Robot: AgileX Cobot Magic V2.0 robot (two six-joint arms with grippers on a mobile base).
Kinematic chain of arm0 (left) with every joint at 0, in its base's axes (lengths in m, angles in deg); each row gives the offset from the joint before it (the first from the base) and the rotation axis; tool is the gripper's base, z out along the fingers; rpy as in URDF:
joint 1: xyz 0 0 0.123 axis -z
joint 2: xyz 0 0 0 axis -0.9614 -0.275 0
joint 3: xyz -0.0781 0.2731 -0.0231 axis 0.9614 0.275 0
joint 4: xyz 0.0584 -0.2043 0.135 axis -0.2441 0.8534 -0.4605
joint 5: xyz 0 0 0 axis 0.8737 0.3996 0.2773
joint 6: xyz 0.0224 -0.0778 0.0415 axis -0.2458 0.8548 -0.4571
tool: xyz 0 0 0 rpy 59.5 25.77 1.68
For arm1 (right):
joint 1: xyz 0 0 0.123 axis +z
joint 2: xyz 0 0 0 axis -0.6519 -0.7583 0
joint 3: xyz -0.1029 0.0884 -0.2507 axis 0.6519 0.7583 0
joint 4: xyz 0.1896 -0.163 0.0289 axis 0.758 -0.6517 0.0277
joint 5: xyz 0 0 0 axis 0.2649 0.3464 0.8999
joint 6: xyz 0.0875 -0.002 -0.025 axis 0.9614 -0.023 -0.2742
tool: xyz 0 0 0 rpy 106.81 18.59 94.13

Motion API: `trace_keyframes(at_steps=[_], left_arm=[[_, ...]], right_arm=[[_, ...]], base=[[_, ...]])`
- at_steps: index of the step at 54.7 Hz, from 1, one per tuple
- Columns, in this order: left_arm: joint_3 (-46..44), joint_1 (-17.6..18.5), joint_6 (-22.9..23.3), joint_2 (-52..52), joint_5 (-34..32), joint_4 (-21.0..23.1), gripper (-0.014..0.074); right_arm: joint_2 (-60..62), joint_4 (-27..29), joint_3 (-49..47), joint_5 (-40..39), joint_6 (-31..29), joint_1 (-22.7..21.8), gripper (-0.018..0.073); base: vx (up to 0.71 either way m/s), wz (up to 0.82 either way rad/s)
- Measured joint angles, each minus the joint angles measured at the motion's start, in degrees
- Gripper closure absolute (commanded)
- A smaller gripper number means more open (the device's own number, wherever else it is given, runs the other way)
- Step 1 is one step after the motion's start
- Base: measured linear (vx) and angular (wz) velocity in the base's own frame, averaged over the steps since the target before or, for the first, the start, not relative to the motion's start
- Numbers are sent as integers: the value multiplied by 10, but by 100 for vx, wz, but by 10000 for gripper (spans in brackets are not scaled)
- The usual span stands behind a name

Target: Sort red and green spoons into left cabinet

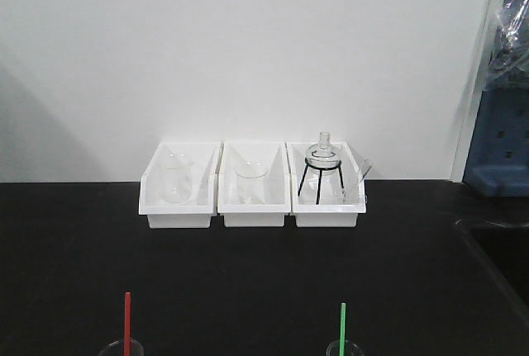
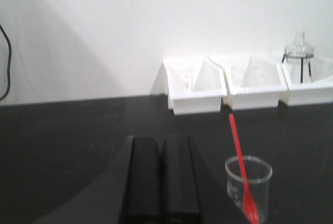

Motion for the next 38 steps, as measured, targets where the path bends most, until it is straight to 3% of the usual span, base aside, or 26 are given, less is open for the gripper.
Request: trace_keyframes(at_steps=[10, 17, 30, 38], left_arm=[[-2, 0, 19, 0, -63, 1, 599], [-43, 0, 25, 0, -63, 1, 598], [-171, 0, 16, -19, 78, -1, 596], [-191, 0, 4, -52, 147, -1, 596]], right_arm=[[0, 0, 0, -84, 19, 0, 566], [0, 0, -22, -92, 34, 0, 566], [-26, -1, -137, 62, 35, 0, 563], [-68, -1, -158, 129, 35, 0, 560]], base=[[0, 0], [0, 0], [0, 0], [0, 0]])
